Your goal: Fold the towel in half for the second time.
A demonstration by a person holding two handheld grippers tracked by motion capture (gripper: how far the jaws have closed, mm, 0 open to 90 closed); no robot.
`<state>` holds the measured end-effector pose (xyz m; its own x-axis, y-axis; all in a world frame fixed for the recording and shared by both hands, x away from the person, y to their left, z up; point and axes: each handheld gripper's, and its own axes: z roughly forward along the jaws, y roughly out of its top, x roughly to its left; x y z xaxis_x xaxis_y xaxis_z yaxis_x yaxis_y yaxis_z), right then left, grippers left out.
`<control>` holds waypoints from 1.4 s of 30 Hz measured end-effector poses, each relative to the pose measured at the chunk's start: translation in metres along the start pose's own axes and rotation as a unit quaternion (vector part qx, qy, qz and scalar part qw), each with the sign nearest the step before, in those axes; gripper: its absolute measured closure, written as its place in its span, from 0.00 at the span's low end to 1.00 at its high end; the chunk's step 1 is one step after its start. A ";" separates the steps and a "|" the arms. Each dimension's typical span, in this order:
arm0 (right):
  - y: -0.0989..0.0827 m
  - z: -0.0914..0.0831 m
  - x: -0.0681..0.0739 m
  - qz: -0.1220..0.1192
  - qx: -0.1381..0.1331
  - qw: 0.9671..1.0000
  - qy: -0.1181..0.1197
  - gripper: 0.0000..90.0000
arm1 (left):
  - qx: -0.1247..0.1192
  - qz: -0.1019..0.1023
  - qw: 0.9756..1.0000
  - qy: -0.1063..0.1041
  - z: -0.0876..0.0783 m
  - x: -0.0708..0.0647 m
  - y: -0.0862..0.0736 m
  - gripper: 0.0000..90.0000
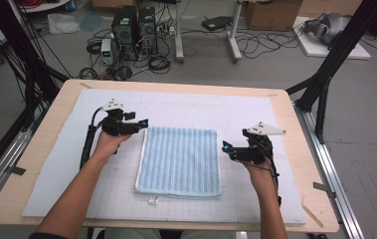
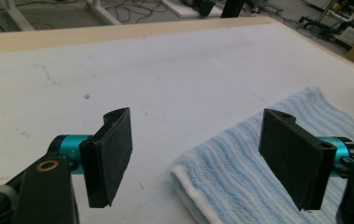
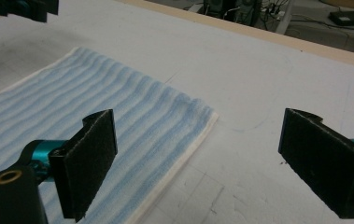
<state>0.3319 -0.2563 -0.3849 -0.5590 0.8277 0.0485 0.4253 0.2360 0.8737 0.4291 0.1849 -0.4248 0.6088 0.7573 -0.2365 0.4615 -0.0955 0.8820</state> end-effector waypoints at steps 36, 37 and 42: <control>0.001 0.059 -0.015 0.026 0.077 0.997 0.005 0.14 | 0.094 0.069 0.993 0.006 0.037 -0.012 -0.017 0.97; 0.003 0.062 -0.016 0.026 0.081 0.996 0.009 0.16 | 0.094 0.066 0.993 0.002 0.037 -0.011 -0.017 0.97; 0.008 0.080 -0.019 0.037 0.085 0.996 0.005 0.22 | 0.092 0.064 0.994 0.001 0.037 -0.011 -0.017 0.97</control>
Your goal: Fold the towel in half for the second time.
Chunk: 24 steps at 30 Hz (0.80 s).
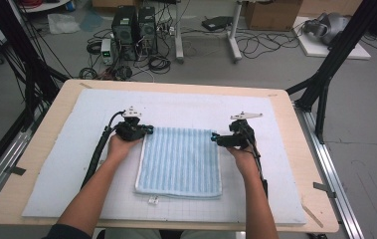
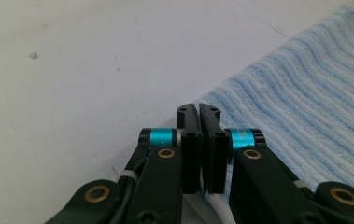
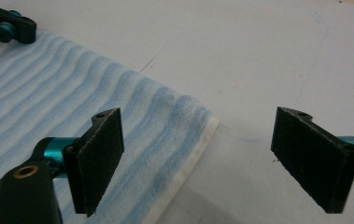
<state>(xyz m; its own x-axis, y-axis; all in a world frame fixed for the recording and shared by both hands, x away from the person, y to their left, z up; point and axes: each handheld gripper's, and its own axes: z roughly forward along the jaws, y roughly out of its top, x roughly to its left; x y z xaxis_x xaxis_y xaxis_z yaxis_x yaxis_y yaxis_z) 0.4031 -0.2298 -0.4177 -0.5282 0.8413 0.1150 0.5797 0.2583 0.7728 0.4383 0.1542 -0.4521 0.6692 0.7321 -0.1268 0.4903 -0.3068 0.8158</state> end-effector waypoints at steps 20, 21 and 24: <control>0.002 0.044 0.002 -0.013 0.048 0.999 0.008 0.92 | -0.003 -0.016 1.000 -0.003 -0.001 0.003 -0.001 0.97; 0.002 0.044 0.005 -0.020 0.048 0.999 0.004 0.93 | -0.003 -0.015 1.000 -0.003 -0.001 0.003 0.000 0.97; 0.003 0.044 0.006 -0.017 0.046 0.999 -0.004 0.94 | -0.012 -0.033 0.999 -0.009 -0.002 0.006 -0.001 0.97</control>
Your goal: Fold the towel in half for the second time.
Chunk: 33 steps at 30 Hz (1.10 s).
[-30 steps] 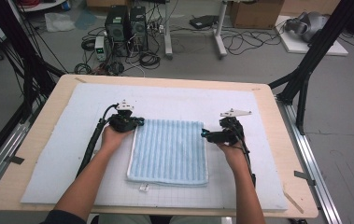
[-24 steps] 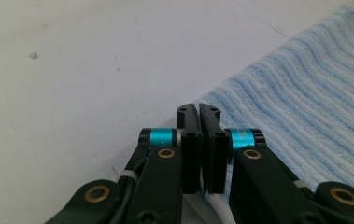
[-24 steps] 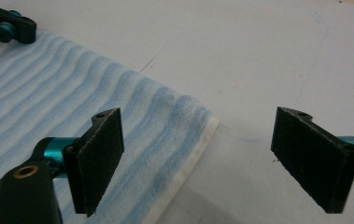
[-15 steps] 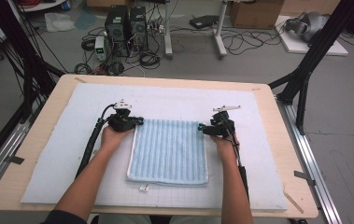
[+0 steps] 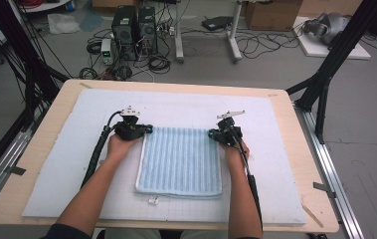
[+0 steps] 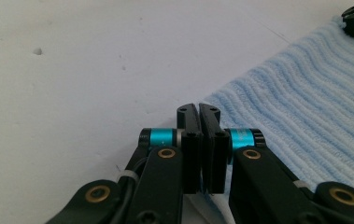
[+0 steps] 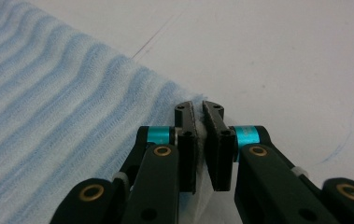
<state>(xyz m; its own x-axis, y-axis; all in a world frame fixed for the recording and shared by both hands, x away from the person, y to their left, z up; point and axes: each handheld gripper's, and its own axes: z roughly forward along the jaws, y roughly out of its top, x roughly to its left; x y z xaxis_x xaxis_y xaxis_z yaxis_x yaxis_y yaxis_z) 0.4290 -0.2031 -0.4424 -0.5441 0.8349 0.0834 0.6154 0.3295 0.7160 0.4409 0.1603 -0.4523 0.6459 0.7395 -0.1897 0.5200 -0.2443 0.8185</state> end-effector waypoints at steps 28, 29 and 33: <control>0.043 -0.021 -0.001 -0.005 -0.080 0.996 -0.034 0.94 | -0.103 -0.013 0.994 -0.018 -0.027 0.014 0.039 0.97; 0.043 -0.022 0.000 -0.006 -0.081 0.996 -0.032 0.94 | -0.103 -0.013 0.994 -0.023 -0.029 0.013 0.038 0.97; 0.038 -0.028 0.002 -0.007 -0.095 0.995 -0.022 0.94 | -0.119 -0.010 0.993 -0.028 -0.035 0.009 0.035 0.97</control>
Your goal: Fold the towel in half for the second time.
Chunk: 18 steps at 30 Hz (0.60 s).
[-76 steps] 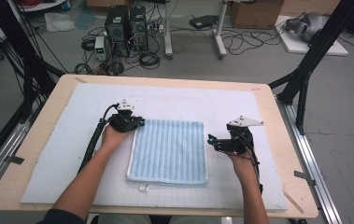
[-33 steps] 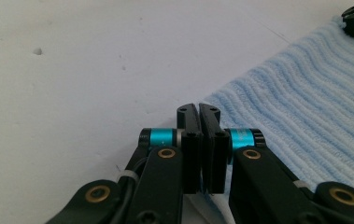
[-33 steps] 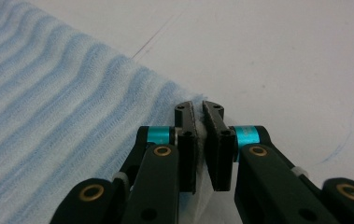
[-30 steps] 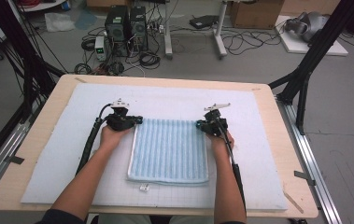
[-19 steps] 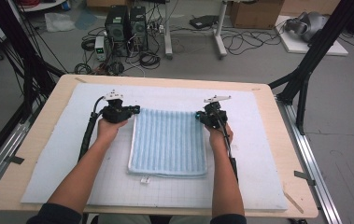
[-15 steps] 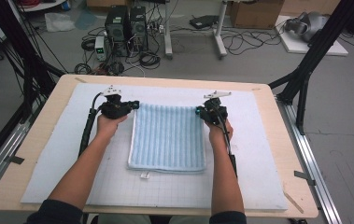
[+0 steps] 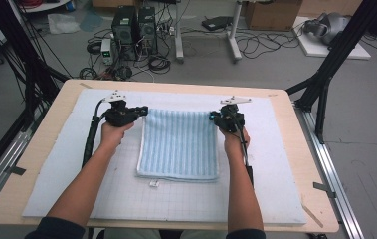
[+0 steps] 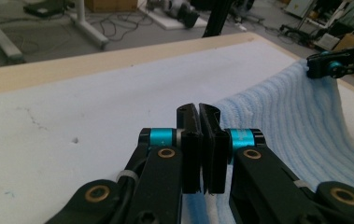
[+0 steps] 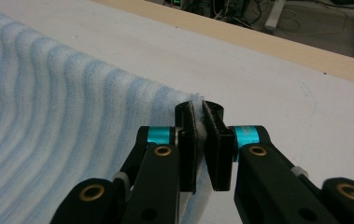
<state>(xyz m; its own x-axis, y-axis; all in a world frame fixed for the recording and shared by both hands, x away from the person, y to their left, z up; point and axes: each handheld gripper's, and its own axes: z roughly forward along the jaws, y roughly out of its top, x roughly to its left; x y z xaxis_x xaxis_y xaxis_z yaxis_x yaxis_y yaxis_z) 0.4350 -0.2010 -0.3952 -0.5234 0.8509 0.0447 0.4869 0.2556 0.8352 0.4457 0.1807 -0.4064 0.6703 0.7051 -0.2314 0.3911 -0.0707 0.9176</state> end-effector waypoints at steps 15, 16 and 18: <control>-0.022 -0.039 0.016 -0.020 -0.028 0.999 0.029 0.94 | -0.038 0.020 0.998 -0.044 -0.035 -0.029 -0.013 0.97; -0.024 -0.042 0.018 -0.023 -0.031 0.999 0.030 0.94 | -0.043 0.021 0.998 -0.044 -0.037 -0.032 -0.015 0.97; -0.031 -0.050 0.022 -0.025 -0.040 0.998 0.037 0.94 | -0.047 0.023 0.998 -0.045 -0.042 -0.036 -0.019 0.97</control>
<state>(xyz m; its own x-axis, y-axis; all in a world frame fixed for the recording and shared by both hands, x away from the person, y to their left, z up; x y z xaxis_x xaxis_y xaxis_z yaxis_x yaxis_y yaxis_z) 0.3738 -0.2129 -0.3929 -0.5978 0.8006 0.0403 0.4030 0.2567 0.8785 0.3872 0.1861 -0.4018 0.7415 0.6363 -0.2127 0.3002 -0.0311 0.9534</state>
